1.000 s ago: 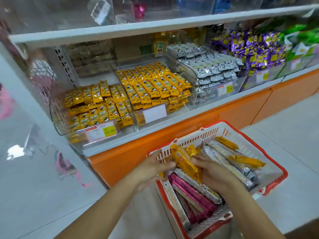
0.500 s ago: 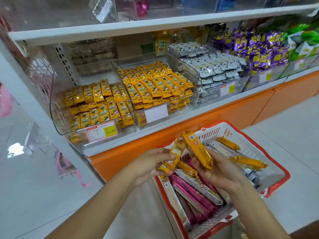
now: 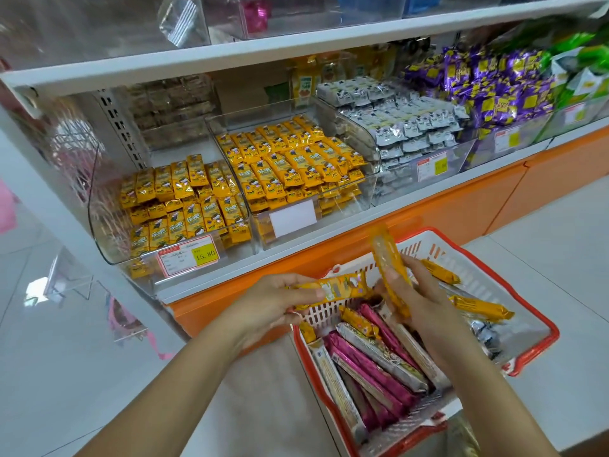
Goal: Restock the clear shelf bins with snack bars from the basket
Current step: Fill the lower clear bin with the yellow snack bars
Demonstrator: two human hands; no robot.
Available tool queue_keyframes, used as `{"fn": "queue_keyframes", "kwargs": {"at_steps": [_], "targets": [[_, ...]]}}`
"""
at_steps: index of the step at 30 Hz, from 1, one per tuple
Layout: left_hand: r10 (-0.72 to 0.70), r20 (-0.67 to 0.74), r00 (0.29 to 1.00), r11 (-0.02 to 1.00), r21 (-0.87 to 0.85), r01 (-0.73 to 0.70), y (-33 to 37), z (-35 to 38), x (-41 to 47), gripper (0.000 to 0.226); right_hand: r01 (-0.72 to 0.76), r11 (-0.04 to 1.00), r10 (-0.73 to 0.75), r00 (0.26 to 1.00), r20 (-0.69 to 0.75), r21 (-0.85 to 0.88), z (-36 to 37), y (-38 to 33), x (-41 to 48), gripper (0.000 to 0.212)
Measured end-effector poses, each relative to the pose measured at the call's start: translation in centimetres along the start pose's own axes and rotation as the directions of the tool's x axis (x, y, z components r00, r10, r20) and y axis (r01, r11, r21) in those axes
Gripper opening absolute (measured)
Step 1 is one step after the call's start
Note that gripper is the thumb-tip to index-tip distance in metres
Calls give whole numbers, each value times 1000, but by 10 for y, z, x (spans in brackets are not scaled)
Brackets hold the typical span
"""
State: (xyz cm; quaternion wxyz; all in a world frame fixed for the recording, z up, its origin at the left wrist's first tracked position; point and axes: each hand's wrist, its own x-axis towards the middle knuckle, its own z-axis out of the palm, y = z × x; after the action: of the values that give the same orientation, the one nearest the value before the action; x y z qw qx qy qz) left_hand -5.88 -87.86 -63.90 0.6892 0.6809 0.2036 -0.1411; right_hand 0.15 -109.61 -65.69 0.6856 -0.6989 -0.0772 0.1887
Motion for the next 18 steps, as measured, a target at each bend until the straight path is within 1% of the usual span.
{"fn": "queue_keyframes", "kwargs": {"at_steps": [1,3,5,7,8,10,11,12,14,16,18], "targets": [[3,-8,1000,999,47,-3,2,-2,-1,25,65,994,-66,998,-8,-89,0,-1,-1,30],[4,26,1000,998,55,-6,6,-5,-4,26,153,979,-151,988,31,-135,4,-4,-4,28],[4,69,998,1000,-30,-2,8,-6,-6,42,220,943,-211,975,64,-250,11,-7,-8,34],[6,91,996,986,-168,9,10,-6,-6,58,330,871,-321,943,86,-363,19,-6,-11,39],[15,99,995,971,-239,10,10,-4,-7,60,383,823,-384,919,86,-419,23,-5,-12,39],[57,110,992,938,-347,-15,12,2,-9,49,457,737,-488,870,77,-498,30,-1,-13,36],[76,105,992,927,-375,-31,13,6,-11,43,469,723,-517,854,53,-507,31,1,-14,35],[91,95,991,920,-389,-47,14,9,-13,39,465,730,-525,851,24,-500,33,1,-14,34],[107,57,993,916,-395,-76,14,14,-14,40,460,740,-533,846,-10,-492,34,-1,-15,33],[125,19,992,913,-394,-108,14,18,-15,38,474,715,-549,836,6,-514,36,-1,-16,39],[144,-28,989,902,-406,-143,16,21,-16,35,483,687,-542,838,60,-542,40,-2,-18,51]]}}
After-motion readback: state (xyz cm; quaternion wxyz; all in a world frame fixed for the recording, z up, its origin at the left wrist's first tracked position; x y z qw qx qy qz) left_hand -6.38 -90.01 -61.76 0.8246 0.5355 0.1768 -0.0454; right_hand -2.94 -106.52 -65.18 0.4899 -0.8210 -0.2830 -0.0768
